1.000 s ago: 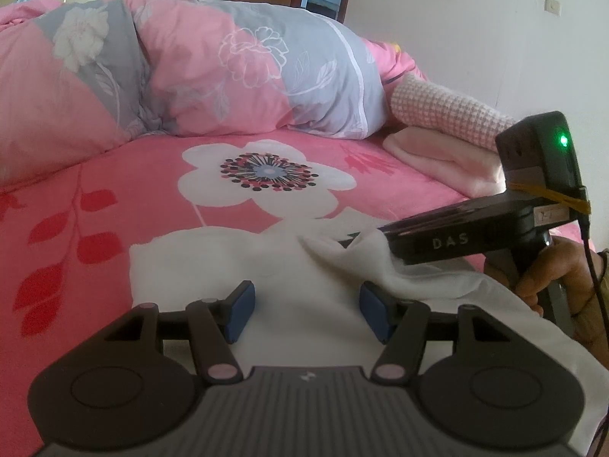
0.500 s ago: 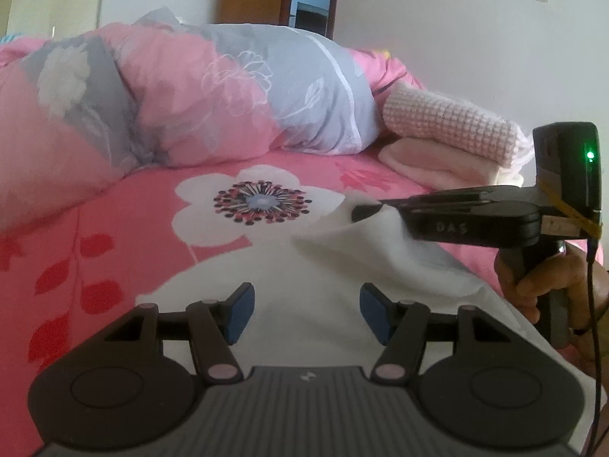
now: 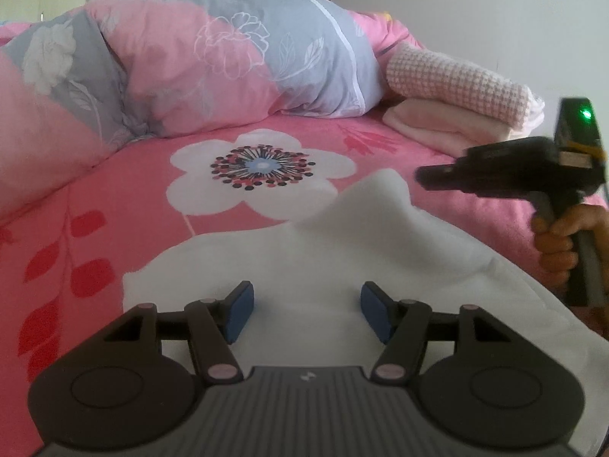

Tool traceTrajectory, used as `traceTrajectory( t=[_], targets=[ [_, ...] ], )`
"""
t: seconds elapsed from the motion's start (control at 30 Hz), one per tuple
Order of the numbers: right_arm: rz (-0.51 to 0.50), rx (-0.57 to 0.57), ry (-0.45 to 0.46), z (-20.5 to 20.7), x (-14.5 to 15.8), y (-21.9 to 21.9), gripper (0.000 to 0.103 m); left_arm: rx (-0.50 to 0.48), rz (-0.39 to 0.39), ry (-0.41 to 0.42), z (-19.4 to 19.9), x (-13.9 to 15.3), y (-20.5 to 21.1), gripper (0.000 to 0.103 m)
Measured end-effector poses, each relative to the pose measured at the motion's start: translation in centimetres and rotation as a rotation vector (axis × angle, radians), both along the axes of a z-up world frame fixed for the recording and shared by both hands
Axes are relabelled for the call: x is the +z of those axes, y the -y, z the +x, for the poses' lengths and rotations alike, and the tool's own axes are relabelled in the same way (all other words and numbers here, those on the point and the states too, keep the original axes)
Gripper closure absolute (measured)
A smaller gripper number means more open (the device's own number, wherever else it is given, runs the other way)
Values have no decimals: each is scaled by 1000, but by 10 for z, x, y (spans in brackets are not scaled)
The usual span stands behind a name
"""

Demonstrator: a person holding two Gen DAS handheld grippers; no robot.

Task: Fold clothes
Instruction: 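Grasp the shirt's end with the right gripper and lift it while the left gripper holds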

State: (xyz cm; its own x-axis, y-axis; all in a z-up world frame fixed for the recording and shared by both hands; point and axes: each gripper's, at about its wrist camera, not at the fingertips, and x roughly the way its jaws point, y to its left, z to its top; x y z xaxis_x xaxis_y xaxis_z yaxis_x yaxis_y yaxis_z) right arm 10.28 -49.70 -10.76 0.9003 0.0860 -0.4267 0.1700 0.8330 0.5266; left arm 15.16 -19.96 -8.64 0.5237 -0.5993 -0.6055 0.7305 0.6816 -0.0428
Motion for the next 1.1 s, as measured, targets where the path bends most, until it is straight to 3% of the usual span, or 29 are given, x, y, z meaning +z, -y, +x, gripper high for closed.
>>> traceTrajectory(
  t=[0.07, 0.23, 0.4, 0.5, 0.8, 0.97, 1.1],
  targets=[
    [102, 18, 29, -17, -5, 12, 88, 0, 1, 0, 0, 0, 0, 38],
    [184, 118, 86, -47, -2, 8, 87, 9, -3, 4, -2, 1, -3, 38],
    [155, 148, 85, -82, 12, -12, 84, 18, -14, 40, -24, 15, -23, 38],
    [148, 115, 82, -119, 16, -21, 76, -4, -21, 55, -50, 24, -45, 37],
    [201, 108, 28, -204, 13, -64, 74, -4, -75, 71, -139, 34, -117, 32],
    [303, 129, 26, -228, 6, -95, 74, -39, -53, 155, -183, 24, -129, 31],
    [423, 114, 24, -233, -5, -108, 74, -77, 30, 272, -213, 10, -122, 31]
  ],
)
